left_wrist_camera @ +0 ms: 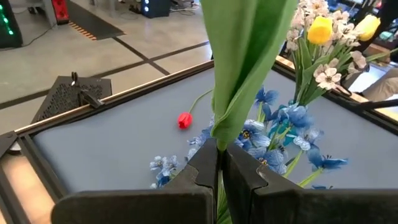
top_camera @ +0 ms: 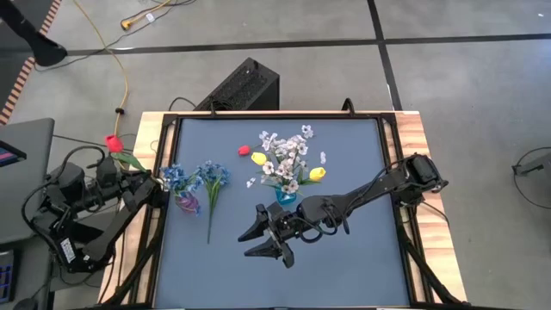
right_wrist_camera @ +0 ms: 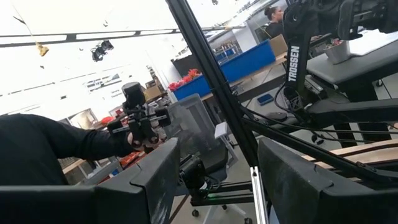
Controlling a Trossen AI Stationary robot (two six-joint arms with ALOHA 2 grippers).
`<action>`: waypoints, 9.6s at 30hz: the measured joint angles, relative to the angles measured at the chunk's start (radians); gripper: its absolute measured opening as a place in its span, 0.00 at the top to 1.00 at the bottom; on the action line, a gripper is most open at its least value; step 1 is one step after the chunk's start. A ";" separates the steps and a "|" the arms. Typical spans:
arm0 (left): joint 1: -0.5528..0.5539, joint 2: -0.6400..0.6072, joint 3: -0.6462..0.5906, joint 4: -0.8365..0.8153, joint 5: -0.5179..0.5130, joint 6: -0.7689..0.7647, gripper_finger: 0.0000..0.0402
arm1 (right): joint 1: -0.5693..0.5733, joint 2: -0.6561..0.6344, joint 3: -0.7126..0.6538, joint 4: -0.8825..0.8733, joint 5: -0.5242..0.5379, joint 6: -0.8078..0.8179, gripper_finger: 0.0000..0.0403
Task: Sort flowers into vase by color
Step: Put the bottom red tulip into the purple vase, then put the red tulip into the purple vase
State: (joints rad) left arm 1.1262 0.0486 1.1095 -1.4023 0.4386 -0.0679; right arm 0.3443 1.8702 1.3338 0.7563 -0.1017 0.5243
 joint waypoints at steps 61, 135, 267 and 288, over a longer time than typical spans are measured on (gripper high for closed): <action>0.141 0.001 -0.283 -0.136 0.211 -0.005 0.99 | 0.000 0.000 0.000 -0.001 -0.006 0.000 0.40; -0.193 0.617 0.364 0.250 0.290 0.162 0.67 | 0.037 -0.001 0.118 -0.479 0.204 0.096 0.40; -0.251 0.612 0.365 0.189 -0.174 -0.181 0.67 | -1.182 0.048 0.103 -1.508 -0.383 -1.185 0.56; -0.251 0.613 0.365 0.230 -0.216 -0.253 0.67 | -1.112 0.132 -0.061 -1.217 -0.138 -1.249 0.56</action>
State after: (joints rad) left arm 0.8757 0.6613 1.4750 -1.1725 0.2230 -0.3210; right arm -0.7676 2.0020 1.2732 -0.4603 -0.2394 -0.7246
